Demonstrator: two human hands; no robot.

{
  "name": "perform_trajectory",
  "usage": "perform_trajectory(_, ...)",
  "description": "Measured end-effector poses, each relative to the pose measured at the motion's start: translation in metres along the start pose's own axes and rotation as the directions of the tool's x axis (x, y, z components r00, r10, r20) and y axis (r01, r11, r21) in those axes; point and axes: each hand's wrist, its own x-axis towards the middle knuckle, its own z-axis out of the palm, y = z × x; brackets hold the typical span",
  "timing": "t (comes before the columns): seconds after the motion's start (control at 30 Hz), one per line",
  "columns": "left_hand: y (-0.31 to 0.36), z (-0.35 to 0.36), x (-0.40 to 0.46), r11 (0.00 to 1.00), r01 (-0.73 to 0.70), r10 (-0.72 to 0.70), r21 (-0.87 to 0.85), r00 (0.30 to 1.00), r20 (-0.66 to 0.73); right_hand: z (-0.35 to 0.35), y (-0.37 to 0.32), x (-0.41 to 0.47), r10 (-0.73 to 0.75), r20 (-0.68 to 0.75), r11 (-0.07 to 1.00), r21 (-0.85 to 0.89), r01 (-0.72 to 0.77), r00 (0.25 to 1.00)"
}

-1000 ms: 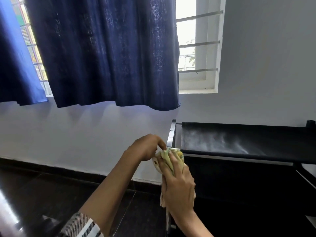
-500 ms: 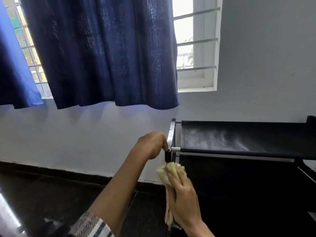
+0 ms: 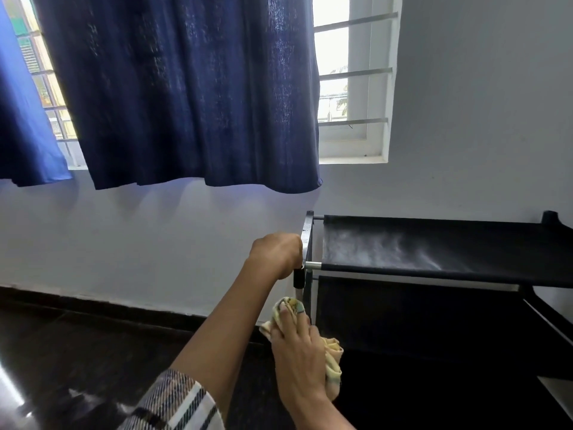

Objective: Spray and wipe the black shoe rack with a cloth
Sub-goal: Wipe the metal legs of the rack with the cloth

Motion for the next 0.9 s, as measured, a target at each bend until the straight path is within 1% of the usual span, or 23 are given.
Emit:
perform_trajectory(0.07, 0.003, 0.001, 0.0, 0.999, -0.002, 0.002, 0.039, 1.0, 0.001, -0.008, 0.008, 0.008, -0.022, -0.177, 0.998, 0.062, 0.033, 0.984)
perform_trajectory(0.1, 0.004, 0.001, 0.001, 0.999, 0.0, 0.0, 0.049, 1.0, 0.002, -0.013, 0.013, 0.013, -0.032, -0.239, 0.995, 0.082, 0.052, 0.97)
perform_trajectory(0.13, 0.004, 0.0, 0.001, 0.998, 0.003, -0.002, 0.059, 1.0, -0.004, -0.015, 0.017, 0.018, -0.038, -0.259, 0.994, 0.086, 0.062, 0.965)
perform_trajectory(0.17, 0.005, 0.001, 0.002, 0.998, 0.005, -0.004, 0.066, 1.0, -0.009, -0.015, 0.019, 0.019, -0.046, -0.228, 0.995, 0.072, 0.064, 0.973)
perform_trajectory(0.23, 0.005, 0.004, 0.003, 0.997, 0.004, -0.002, 0.076, 1.0, -0.018, -0.003, 0.02, 0.013, -0.099, -0.098, 0.995, 0.006, 0.1, 0.99)
perform_trajectory(0.3, 0.004, 0.006, 0.002, 0.996, 0.007, -0.005, 0.086, 1.0, -0.03, 0.011, 0.019, -0.003, -0.147, 0.073, 0.989, 0.018, 0.146, 0.986)
perform_trajectory(0.33, 0.003, 0.007, 0.001, 0.997, 0.012, -0.01, 0.079, 1.0, -0.027, 0.016, 0.021, -0.011, -0.167, 0.122, 0.986, 0.051, 0.161, 0.979)
perform_trajectory(0.4, 0.0, 0.008, -0.002, 0.998, 0.019, -0.019, 0.053, 1.0, -0.016, 0.018, 0.027, -0.017, -0.196, 0.075, 0.975, 0.123, 0.186, 0.978)
perform_trajectory(0.43, -0.001, 0.008, -0.003, 0.999, 0.021, -0.021, 0.044, 1.0, -0.011, 0.015, 0.031, -0.014, -0.202, 0.006, 0.967, 0.158, 0.199, 0.979)
perform_trajectory(0.5, -0.005, 0.011, -0.005, 0.999, 0.023, -0.023, 0.032, 1.0, -0.006, 0.005, 0.039, -0.001, -0.156, -0.17, 0.956, 0.221, 0.192, 0.973)
perform_trajectory(0.53, -0.007, 0.012, -0.006, 0.999, 0.027, -0.027, 0.027, 1.0, -0.013, 0.0, 0.042, 0.006, -0.123, -0.212, 0.954, 0.243, 0.175, 0.969)
perform_trajectory(0.57, -0.008, 0.015, -0.008, 0.999, 0.035, -0.035, 0.021, 0.999, -0.022, -0.003, 0.045, 0.01, -0.102, -0.221, 0.956, 0.248, 0.157, 0.97)
perform_trajectory(0.63, -0.008, 0.02, -0.011, 0.998, 0.05, -0.048, 0.038, 0.998, -0.044, 0.002, 0.053, 0.007, -0.112, -0.232, 0.945, 0.276, 0.176, 0.966)
perform_trajectory(0.7, -0.009, 0.027, -0.017, 0.996, 0.051, -0.046, 0.07, 0.997, -0.066, 0.01, 0.061, -0.01, -0.19, -0.182, 0.92, 0.31, 0.239, 0.965)
perform_trajectory(0.77, -0.011, 0.034, -0.021, 0.997, 0.05, -0.044, 0.056, 0.995, -0.089, 0.011, 0.067, -0.027, -0.279, -0.056, 0.913, 0.295, 0.283, 0.959)
perform_trajectory(0.83, -0.012, 0.04, -0.026, 0.998, 0.033, -0.028, 0.044, 0.993, -0.111, 0.006, 0.075, -0.034, -0.308, 0.036, 0.913, 0.292, 0.285, 0.951)
perform_trajectory(0.87, -0.015, 0.043, -0.027, 0.999, 0.017, -0.012, 0.04, 0.994, -0.113, 0.003, 0.078, -0.031, -0.299, 0.043, 0.909, 0.317, 0.27, 0.953)
perform_trajectory(0.9, -0.019, 0.048, -0.029, 1.0, -0.004, 0.006, 0.02, 0.994, -0.109, 0.0, 0.078, -0.027, -0.276, -0.018, 0.901, 0.343, 0.265, 0.961)
